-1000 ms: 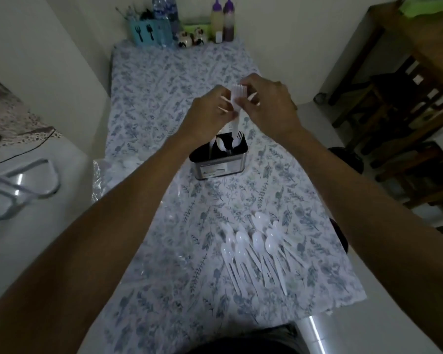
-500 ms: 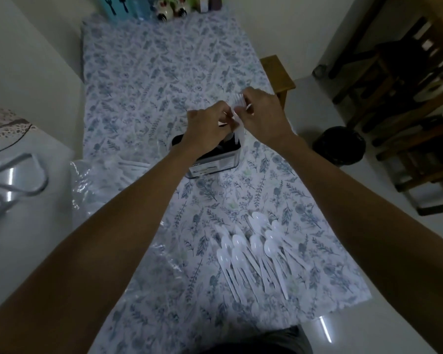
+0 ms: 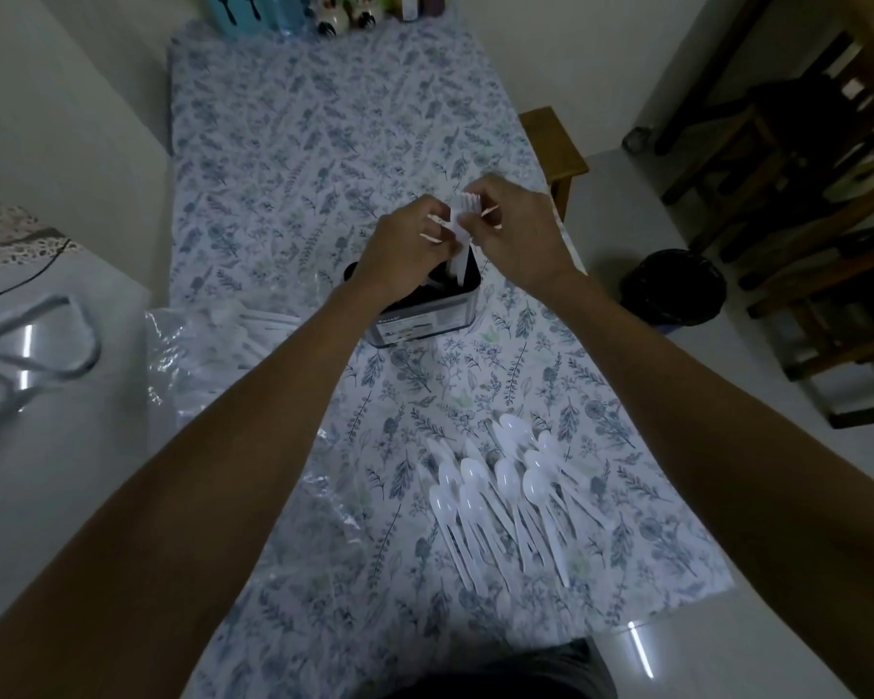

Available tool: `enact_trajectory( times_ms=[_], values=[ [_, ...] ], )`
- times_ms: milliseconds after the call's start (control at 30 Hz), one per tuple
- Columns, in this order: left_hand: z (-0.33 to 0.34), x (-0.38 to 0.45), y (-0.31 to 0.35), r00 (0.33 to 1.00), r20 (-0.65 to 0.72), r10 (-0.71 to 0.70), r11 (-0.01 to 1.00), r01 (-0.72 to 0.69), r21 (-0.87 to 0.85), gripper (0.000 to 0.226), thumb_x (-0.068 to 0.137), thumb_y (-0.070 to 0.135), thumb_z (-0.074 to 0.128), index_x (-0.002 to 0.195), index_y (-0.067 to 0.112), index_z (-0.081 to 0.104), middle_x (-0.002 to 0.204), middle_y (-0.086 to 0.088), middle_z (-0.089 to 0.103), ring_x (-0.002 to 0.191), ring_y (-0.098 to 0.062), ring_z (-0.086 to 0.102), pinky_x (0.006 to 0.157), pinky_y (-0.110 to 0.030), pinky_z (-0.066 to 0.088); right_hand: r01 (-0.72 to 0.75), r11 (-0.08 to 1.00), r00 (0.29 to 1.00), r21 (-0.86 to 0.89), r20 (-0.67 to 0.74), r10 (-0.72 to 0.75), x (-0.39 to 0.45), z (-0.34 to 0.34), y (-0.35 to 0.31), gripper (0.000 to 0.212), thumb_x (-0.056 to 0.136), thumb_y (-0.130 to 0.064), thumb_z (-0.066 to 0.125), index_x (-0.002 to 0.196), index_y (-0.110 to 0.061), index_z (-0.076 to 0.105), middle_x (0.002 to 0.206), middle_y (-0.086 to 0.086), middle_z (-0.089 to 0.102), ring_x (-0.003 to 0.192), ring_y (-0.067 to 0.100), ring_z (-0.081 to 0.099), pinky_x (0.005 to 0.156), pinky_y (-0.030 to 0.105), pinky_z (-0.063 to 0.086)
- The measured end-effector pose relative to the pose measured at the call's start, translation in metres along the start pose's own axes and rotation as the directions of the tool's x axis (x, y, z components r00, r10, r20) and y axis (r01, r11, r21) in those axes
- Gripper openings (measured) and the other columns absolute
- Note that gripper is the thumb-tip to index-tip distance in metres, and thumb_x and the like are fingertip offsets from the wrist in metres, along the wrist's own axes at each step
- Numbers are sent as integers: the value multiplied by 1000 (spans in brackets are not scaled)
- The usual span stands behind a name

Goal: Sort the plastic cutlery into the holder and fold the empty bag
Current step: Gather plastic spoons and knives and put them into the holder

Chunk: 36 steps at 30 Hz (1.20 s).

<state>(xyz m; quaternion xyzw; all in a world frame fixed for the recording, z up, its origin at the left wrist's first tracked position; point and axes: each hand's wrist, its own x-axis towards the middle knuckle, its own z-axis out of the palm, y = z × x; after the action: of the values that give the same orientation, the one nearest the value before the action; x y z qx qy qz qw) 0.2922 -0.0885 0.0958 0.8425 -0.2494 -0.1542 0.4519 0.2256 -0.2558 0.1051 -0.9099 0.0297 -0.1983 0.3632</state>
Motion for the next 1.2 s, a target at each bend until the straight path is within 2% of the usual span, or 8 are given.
enact_trajectory(
  times_ms=[133, 233, 333, 500, 600, 667, 867, 1200],
  values=[
    [12, -2, -7, 998, 37, -42, 987, 35, 160, 58, 82, 31, 85, 131, 13, 57, 121, -5, 69, 122, -26, 63, 106, -42, 49, -158, 987, 979, -14, 132, 158, -8, 7, 7, 47, 88, -39, 69, 125, -13, 58, 116, 11, 69, 105, 28, 66, 89, 46, 55],
    [13, -1, -10, 993, 91, -77, 909, 33, 416, 124, 72, 54, 87, 163, 16, 12, 170, -10, 17, 157, -26, 13, 124, -53, 10, -317, 921, 884, -227, 283, 374, -10, 6, 9, 102, 78, -68, 63, 158, -30, 12, 163, 5, 28, 146, 35, 28, 113, 55, 33],
    [6, -4, -10, 991, 128, -46, 883, -20, 470, 132, 70, 60, 85, 164, 20, 2, 173, -7, 0, 159, -25, -3, 125, -56, 1, -330, 928, 890, -174, 271, 368, -17, 2, 14, 114, 73, -80, 63, 159, -35, 2, 166, 0, 21, 150, 34, 24, 116, 57, 29],
    [14, -55, -11, 991, -71, 115, 912, -77, 402, 91, 81, 56, 77, 153, 16, 40, 159, -10, 38, 148, -28, 33, 119, -54, 22, -418, 907, 897, -38, 143, 419, -88, -13, 25, 75, 88, -62, 65, 147, -25, 37, 139, 4, 55, 122, 21, 56, 101, 42, 49],
    [41, -111, -20, 943, -253, 216, 949, -142, 280, 44, 91, 33, 73, 125, 8, 61, 121, -8, 64, 111, -24, 61, 96, -47, 50, -480, 848, 844, -223, 144, 516, -172, -22, 41, 31, 94, -37, 67, 117, -16, 62, 104, 3, 70, 85, 14, 64, 75, 30, 52],
    [65, -154, -23, 978, -195, 78, 994, -60, 97, 29, 94, 26, 73, 116, 10, 63, 103, -3, 70, 91, -15, 66, 84, -37, 57, -474, 811, 810, -343, 190, 554, -231, -23, 45, 16, 94, -33, 67, 101, -18, 65, 94, 0, 71, 78, 15, 67, 66, 27, 51],
    [132, -233, -30, 974, 68, -217, 972, 222, -72, 13, 95, 26, 72, 104, 19, 68, 86, 6, 71, 76, -4, 68, 74, -34, 60, -500, 739, 748, -452, 205, 631, -320, -23, 40, 39, 85, -53, 73, 96, -17, 61, 89, -1, 61, 77, 18, 60, 66, 32, 51],
    [163, -247, -15, 932, 100, -350, 922, 361, -139, 10, 94, 27, 72, 103, 22, 69, 94, 8, 72, 86, -3, 69, 79, -28, 58, -452, 745, 754, -490, 238, 613, -316, -19, 51, 24, 97, -31, 59, 95, -9, 66, 90, 11, 64, 81, 28, 65, 65, 34, 51]
  ],
)
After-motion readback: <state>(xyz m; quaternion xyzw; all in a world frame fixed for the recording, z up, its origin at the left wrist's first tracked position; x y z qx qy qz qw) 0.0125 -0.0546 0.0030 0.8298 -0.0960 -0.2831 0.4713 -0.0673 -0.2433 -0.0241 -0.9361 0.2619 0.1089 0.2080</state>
